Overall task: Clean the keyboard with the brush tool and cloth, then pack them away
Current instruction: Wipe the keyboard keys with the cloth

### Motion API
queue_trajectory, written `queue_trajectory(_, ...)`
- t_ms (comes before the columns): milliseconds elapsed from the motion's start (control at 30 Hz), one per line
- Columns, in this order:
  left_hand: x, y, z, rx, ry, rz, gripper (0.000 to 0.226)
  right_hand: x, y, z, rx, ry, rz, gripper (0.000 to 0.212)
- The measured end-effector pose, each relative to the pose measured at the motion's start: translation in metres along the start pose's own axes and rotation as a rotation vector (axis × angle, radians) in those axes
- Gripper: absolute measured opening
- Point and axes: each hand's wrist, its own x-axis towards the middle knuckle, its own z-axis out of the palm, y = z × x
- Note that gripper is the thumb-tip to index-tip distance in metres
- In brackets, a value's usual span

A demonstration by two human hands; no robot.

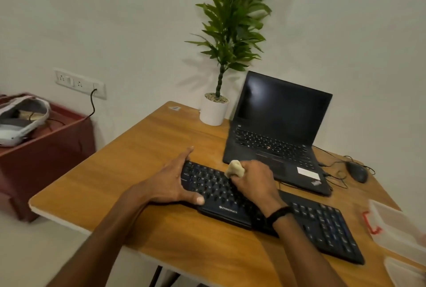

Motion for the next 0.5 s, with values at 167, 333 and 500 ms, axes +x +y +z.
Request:
queue_trajectory(167,0.0,0.001,0.005,0.009,-0.032,0.014,0.16,0.013,-0.015,0.017,0.059,-0.074,-0.063,0.008)
queue_trajectory(333,0.0,0.003,0.006,0.011,-0.035,0.025,0.162,0.025,-0.036,0.029,0.19,-0.11,-0.136,0.016)
queue_trajectory(500,-0.001,0.005,0.005,-0.031,0.004,0.023,0.163,0.047,-0.07,0.038,0.239,-0.208,-0.235,0.01)
